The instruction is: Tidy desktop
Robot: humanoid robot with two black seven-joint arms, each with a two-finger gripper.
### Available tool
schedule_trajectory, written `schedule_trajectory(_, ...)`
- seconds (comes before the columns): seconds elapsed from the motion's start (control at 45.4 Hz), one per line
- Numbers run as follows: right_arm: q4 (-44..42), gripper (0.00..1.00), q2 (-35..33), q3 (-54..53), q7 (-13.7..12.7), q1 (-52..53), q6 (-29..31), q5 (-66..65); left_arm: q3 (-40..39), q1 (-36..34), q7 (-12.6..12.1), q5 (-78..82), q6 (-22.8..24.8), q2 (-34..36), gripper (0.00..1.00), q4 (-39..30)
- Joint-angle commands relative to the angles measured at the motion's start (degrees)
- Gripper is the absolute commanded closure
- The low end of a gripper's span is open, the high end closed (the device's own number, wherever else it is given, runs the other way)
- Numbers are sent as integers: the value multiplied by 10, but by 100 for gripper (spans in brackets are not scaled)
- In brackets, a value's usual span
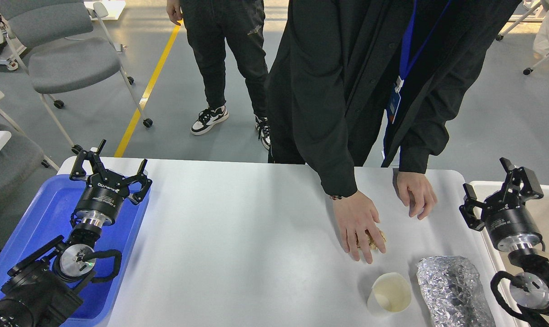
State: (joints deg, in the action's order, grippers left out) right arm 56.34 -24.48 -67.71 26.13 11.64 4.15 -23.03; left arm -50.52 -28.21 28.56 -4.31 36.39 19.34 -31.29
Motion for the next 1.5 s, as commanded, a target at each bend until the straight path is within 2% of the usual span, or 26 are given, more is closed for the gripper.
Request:
schedule_trajectory(0.0,2,0,4,-1,0,-5,0,0,1,0,-1,0,0,0,0,0)
schedule_trajectory(0.705,5,0,4,2,0,-5,1,0,0,0,0,0,0,0,0,0)
schedule_trajectory(1.168,98,0,-34,-14,0,-71,-1,0,1,0,0,0,0,0,0,0)
schedule_trajectory(1.476,101,0,-39,-14,0,-72,-5,0,1,-1,0,0,3,0,0,-1)
